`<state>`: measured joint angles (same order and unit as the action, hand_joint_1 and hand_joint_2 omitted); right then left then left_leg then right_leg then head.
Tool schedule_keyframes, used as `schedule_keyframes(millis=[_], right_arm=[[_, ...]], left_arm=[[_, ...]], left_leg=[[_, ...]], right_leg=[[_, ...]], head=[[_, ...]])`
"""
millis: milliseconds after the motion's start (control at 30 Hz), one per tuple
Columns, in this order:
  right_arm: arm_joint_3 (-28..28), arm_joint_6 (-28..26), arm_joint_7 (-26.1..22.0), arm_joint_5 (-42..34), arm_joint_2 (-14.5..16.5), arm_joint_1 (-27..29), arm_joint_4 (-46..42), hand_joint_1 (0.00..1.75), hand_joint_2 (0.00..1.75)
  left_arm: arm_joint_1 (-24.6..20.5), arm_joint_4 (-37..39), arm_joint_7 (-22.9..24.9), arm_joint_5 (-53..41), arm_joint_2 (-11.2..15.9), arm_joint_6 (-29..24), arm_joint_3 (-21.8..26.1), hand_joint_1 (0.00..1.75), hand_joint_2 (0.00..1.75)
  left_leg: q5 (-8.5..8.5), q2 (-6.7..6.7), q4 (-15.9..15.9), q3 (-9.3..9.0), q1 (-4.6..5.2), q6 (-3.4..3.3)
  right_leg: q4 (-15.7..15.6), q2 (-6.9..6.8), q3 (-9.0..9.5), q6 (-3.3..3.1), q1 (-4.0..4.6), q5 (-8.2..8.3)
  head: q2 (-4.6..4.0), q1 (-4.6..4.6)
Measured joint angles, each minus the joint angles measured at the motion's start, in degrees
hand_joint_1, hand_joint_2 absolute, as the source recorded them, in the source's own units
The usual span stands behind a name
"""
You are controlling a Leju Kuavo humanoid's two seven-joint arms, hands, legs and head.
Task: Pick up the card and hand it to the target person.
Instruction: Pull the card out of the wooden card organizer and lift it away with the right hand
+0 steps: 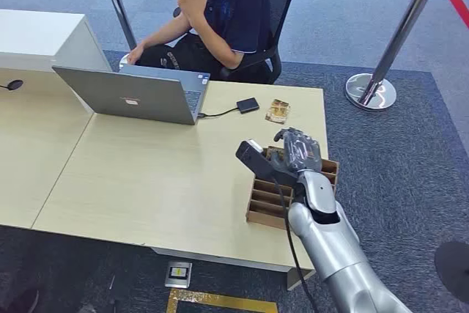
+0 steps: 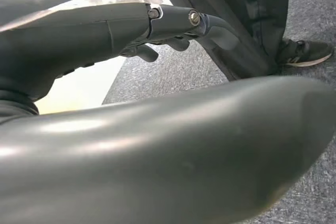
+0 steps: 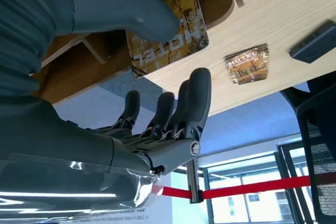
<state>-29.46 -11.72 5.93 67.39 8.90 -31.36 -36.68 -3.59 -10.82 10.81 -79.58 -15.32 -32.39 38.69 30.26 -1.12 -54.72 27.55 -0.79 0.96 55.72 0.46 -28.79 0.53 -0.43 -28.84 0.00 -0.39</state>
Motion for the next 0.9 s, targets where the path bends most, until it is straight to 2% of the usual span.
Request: schedule_keyframes(millis=[800, 900], right_arm=[[0.0, 0.6, 0.6, 0.8, 0.0, 0.4, 0.0, 0.94, 1.75], [0.0, 0.7, 0.6, 0.8, -0.1, 0.4, 0.0, 1.11, 1.75]], left_arm=[[0.0, 0.0, 0.2, -0.1, 0.0, -0.2, 0.0, 0.0, 0.0], [0.0, 0.0, 0.2, -0.2, 0.0, -0.2, 0.0, 0.0, 0.0]], left_leg=[[0.0, 0.0, 0.0, 0.0, 0.0, 0.0], [0.0, 0.0, 0.0, 0.0, 0.0, 0.0]], right_leg=[[0.0, 0.0, 0.0, 0.0, 0.0, 0.0], [0.0, 0.0, 0.0, 0.0, 0.0, 0.0]], head=[[0.0, 0.0], [0.0, -0.01]])
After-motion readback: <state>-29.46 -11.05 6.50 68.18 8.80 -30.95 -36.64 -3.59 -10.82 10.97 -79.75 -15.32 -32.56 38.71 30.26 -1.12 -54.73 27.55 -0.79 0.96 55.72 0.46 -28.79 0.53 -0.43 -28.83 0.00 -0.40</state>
